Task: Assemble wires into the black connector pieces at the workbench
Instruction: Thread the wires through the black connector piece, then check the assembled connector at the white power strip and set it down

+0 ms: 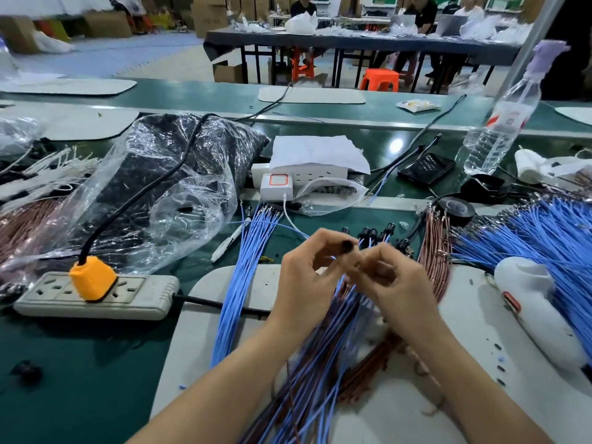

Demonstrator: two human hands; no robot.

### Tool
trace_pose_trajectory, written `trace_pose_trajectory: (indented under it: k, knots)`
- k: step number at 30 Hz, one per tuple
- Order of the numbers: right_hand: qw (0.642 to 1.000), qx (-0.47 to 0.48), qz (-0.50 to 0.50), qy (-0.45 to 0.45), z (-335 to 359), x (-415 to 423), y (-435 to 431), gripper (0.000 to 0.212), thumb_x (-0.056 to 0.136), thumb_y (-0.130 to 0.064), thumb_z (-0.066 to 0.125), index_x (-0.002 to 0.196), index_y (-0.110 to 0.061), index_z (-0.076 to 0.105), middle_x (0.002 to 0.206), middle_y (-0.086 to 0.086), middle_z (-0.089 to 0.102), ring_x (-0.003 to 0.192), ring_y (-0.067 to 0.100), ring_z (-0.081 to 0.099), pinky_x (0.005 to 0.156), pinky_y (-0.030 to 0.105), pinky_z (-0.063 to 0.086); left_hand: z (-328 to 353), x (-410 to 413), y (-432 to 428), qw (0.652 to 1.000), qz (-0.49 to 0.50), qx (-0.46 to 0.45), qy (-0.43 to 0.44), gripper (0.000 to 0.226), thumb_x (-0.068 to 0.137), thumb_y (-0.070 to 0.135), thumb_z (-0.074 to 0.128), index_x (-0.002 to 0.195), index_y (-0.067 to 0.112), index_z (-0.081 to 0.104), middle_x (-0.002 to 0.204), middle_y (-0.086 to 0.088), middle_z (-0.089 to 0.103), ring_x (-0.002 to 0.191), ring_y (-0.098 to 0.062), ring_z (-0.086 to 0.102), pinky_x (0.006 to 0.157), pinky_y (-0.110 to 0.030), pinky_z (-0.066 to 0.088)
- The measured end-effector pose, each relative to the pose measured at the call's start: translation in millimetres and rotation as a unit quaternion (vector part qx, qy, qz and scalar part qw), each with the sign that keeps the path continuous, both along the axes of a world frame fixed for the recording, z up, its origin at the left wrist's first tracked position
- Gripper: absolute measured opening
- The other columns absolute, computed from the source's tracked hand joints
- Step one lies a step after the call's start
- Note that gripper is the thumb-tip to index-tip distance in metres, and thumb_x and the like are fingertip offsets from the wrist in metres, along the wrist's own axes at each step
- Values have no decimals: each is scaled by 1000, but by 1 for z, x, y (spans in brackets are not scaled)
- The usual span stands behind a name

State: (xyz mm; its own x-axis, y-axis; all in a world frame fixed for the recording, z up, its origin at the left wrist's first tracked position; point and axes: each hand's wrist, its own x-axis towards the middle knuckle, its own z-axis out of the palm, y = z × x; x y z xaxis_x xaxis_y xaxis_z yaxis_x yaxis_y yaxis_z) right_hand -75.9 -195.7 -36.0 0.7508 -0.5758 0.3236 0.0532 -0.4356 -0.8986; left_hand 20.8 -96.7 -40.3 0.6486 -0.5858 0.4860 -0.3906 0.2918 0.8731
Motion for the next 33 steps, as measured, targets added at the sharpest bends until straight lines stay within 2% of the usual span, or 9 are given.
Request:
trace_pose_trajectory:
  k: [4, 8, 11, 16, 21, 24, 27, 29, 33]
  knots:
    - [997, -44, -58, -2, 23, 22, -17, 30, 83, 10, 59, 77, -19, 60, 82, 0, 70, 75, 24, 68, 73, 39, 58, 1, 14, 3, 990, 46, -39, 129, 11, 80, 27, 67, 87, 20, 62, 80, -1, 71, 80, -21, 70, 70, -29, 56]
    - [975, -179, -70, 112, 45, 85, -41, 21, 89, 1, 57, 96, -11, 73, 95, 9, 73, 86, 19, 67, 80, 19, 50, 0, 19, 2, 986, 60, -30, 151, 5, 86, 17, 67, 88, 20, 63, 83, -5, 71, 81, -24, 70, 81, -40, 57]
    - [945, -235, -35, 226, 40, 139, -56, 28, 91, -2, 52, 112, -6, 70, 114, 12, 69, 107, 24, 62, 96, 26, 43, 0, 18, 3, 987, 59, -19, 146, 7, 87, 15, 67, 90, 21, 64, 84, -4, 71, 81, -19, 70, 81, -37, 56]
    - [895, -311, -13, 320, 14, 183, -63, 30, 89, -5, 55, 114, -12, 69, 125, 10, 64, 117, 27, 56, 98, 33, 44, -1, 17, 2, 989, 57, -16, 139, 6, 87, 14, 68, 91, 17, 65, 82, -5, 70, 78, -21, 68, 76, -36, 56]
    - [894, -325, -40, 306, 3, 187, -65, 24, 86, 1, 55, 104, -7, 70, 116, 16, 65, 107, 32, 59, 91, 38, 48, -3, 17, 2, 989, 46, -24, 135, 9, 86, 15, 69, 88, 22, 65, 79, 1, 70, 77, -19, 68, 75, -33, 56]
    - [929, -295, -40, 220, 7, 170, -61, 13, 88, -3, 59, 100, -2, 66, 102, 17, 67, 97, 31, 61, 83, 34, 46, -4, 18, 3, 991, 38, -25, 123, 11, 86, 14, 69, 90, 24, 66, 84, 0, 71, 82, -19, 68, 79, -31, 55]
    - [969, -219, -84, 83, 15, 132, -53, 3, 85, -6, 68, 87, -5, 67, 79, 9, 68, 74, 19, 62, 67, 17, 43, -4, 17, 2, 994, 17, -29, 104, 17, 86, 6, 67, 98, 17, 69, 91, 1, 73, 90, -15, 69, 84, -24, 53]
    - [981, -157, -102, 40, 19, 99, -50, 4, 83, -6, 71, 84, -8, 68, 74, 3, 67, 67, 10, 60, 64, 6, 42, -5, 15, 1, 997, 7, -17, 74, 22, 86, 1, 66, 104, 12, 69, 97, 0, 73, 95, -12, 68, 87, -24, 52]
    - [992, -64, -104, -15, 24, 34, -37, 14, 82, -2, 71, 90, -14, 71, 77, -12, 68, 68, -9, 62, 69, 4, 45, -7, 11, 1, 1000, 4, 14, 3, 25, 85, -3, 64, 108, 6, 67, 100, -4, 72, 96, -9, 68, 88, -22, 51]
